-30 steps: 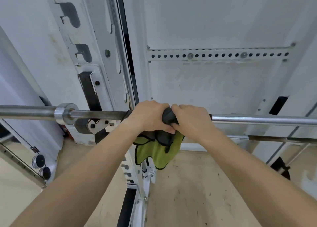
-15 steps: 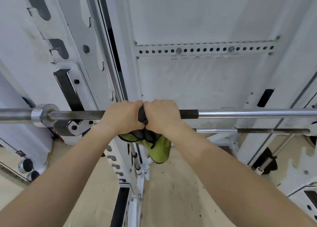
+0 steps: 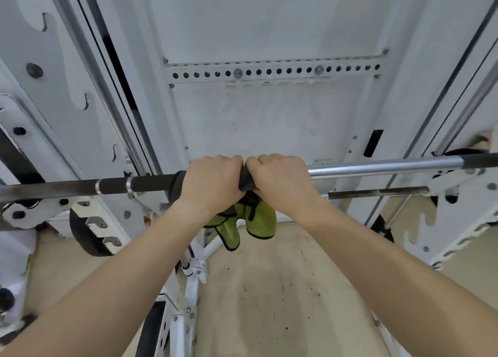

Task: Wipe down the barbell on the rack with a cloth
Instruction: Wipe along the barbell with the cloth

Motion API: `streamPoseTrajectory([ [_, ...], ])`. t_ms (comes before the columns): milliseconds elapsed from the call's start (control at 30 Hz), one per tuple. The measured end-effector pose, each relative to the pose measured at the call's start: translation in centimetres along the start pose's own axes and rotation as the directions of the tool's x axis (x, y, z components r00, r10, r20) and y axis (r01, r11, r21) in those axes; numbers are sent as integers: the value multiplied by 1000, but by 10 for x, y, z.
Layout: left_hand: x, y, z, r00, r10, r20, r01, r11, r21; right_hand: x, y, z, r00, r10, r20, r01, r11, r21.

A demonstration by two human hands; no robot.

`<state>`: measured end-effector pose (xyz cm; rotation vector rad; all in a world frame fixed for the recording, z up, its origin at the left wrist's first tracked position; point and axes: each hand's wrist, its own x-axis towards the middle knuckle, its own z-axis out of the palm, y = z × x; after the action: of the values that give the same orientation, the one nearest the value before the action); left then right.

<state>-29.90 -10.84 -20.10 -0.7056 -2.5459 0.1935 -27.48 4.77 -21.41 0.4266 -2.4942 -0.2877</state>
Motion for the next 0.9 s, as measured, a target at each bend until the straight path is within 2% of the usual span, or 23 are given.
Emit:
streamPoseTrajectory([
  [100,22,48,-4,1000,10,-21,-10,1000,-7,-26,46,-1,998,54,22,-53,998,-46],
  [233,62,133,-13,994,93,-48,-96,993,-62,-71,122,-4,988,152,35,-146,982,-120],
  [333,76,162,-16,993,114,-29,-116,988,-99,-87,146,-6,976,212,49,-205,972,-112],
  [467,66,143,-12,994,96,-45,-101,990,-102,-74,123,-6,966,259,-13,-259,963,-68],
  [533,56,120,-8,997,68,-48,-73,993,-93,-62,100,-2,970,236,-51,-238,970,-41],
  [667,36,71,3,997,25,-73,-31,996,-79,-32,54,-4,982,185,-28,-185,982,-23],
  [900,40,79,8,988,86,-130,-87,996,-7,-43,75,6,991,56,-118,-56,998,1],
])
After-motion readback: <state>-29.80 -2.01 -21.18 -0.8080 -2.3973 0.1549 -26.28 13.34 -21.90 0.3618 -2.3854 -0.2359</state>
